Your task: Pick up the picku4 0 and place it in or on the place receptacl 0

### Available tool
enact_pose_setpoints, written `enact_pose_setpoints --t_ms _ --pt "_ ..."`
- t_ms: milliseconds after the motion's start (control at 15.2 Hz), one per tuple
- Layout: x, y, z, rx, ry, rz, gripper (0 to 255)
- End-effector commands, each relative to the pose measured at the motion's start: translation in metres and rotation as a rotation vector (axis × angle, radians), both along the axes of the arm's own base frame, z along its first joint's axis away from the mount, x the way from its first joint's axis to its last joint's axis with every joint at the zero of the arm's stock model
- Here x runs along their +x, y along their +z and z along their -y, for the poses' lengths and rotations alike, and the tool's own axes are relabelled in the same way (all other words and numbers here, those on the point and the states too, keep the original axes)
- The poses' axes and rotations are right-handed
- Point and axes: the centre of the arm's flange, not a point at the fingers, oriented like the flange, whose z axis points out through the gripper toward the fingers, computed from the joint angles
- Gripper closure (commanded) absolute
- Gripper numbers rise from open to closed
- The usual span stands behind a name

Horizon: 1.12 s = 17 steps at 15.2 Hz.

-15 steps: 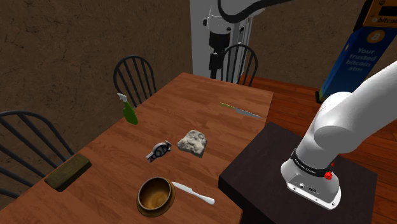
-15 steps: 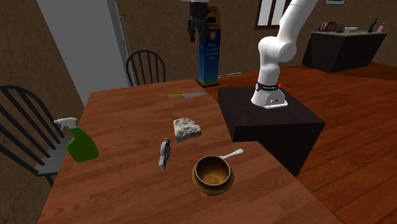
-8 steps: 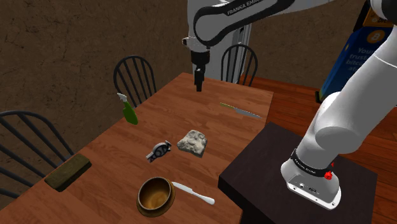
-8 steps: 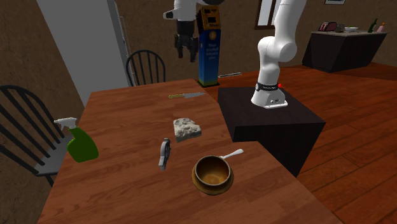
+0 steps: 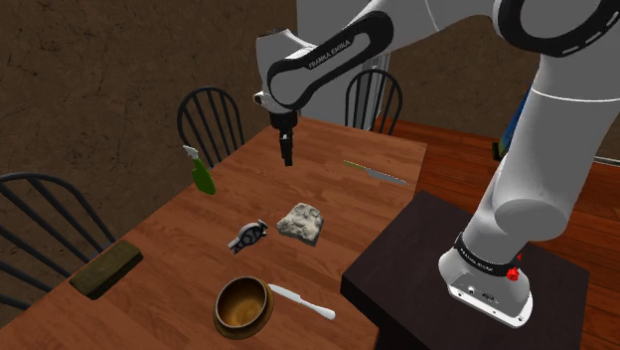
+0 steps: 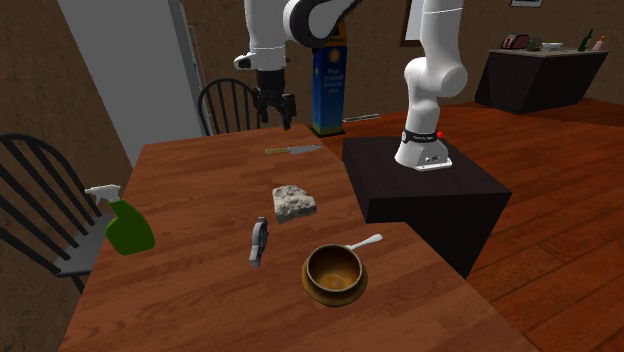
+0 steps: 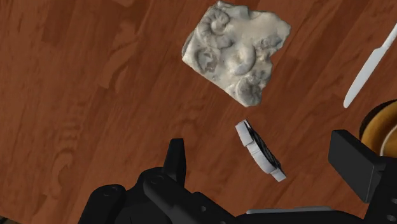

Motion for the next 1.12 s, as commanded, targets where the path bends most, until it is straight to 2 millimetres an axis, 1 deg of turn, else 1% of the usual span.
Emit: enact_pose_setpoints --t_ms 0,264,528,792,1056 --pt "0.010 -0.018 -0.016 -0.008 0.052 -0.010 0" --pt "0.030 -0.058 -0.048 -0.025 0.152 -0.028 0" --pt "0.046 -0.099 -0.082 -0.041 0.252 -0.047 0" --pt "0.059 -0.141 -0.116 -0.058 0.353 -0.066 0" --pt "0.067 -0.184 -0.150 -0.074 0.453 -0.084 0"
